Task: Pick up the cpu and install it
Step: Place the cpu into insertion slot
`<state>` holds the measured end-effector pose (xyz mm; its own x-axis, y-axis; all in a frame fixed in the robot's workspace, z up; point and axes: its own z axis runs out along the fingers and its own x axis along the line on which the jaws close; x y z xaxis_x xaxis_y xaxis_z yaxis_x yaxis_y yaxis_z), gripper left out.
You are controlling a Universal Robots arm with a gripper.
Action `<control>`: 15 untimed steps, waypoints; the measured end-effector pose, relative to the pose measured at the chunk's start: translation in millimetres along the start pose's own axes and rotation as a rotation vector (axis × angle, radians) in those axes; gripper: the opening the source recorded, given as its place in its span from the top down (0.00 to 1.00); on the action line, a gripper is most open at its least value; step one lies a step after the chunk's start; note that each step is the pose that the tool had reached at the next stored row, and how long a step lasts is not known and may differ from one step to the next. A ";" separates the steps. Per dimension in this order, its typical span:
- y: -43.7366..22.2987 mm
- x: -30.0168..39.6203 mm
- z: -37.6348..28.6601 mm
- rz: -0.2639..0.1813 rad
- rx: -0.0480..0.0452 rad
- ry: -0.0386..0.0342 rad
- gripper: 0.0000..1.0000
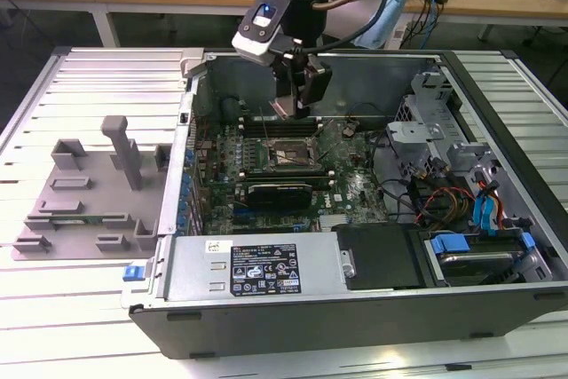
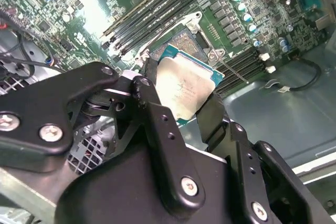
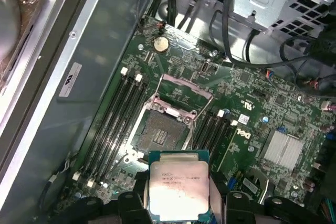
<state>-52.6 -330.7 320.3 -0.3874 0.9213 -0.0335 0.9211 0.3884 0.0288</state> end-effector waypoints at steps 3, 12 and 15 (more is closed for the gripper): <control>0.0 0.0 0.7 0.098 0.0034 -0.0028 0.46; -1.3 0.6 4.2 0.247 -0.0087 -0.0136 0.46; -1.4 0.7 4.5 0.255 -0.0112 -0.0146 0.46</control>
<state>-54.0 -330.7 315.7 -0.1424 0.9891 -0.0382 0.9883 0.1441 0.0492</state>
